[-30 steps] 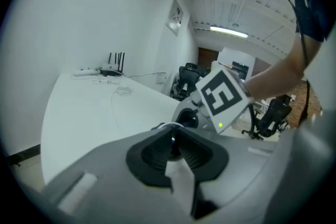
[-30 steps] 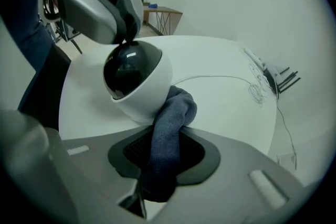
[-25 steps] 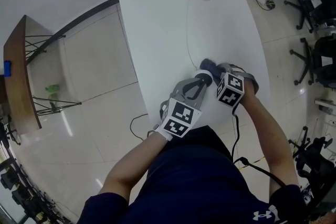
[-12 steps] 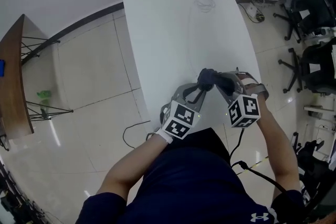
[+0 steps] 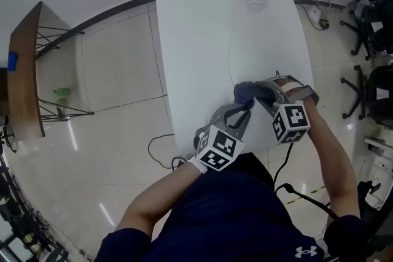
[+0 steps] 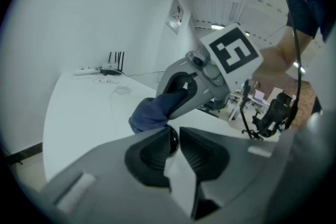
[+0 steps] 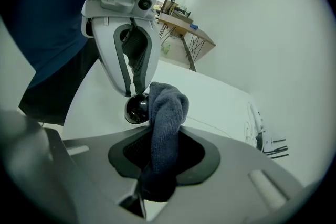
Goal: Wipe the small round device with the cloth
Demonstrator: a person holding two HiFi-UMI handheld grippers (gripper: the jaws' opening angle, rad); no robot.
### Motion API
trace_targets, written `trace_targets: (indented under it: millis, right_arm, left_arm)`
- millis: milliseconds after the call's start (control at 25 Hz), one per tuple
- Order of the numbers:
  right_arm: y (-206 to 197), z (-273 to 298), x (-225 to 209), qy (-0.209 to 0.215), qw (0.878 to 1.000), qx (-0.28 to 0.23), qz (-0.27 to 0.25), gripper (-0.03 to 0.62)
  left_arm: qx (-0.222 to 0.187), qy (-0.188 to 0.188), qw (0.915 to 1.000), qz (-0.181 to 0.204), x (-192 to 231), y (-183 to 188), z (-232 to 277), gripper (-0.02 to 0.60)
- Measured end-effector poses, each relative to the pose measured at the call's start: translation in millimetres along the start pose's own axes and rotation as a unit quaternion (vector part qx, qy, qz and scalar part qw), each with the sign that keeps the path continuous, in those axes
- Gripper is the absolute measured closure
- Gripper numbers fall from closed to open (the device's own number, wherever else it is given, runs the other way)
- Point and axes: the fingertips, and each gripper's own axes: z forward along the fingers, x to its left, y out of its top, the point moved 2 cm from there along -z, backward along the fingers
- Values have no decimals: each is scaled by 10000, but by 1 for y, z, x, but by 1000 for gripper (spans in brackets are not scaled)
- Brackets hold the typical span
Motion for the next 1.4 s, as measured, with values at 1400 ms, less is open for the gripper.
trace_targets:
  millis: [1400]
  right_arm:
    - [5, -10, 0, 306, 9957, -273, -832, 488]
  left_arm:
    - [102, 82, 9996, 239, -5, -2, 10, 495]
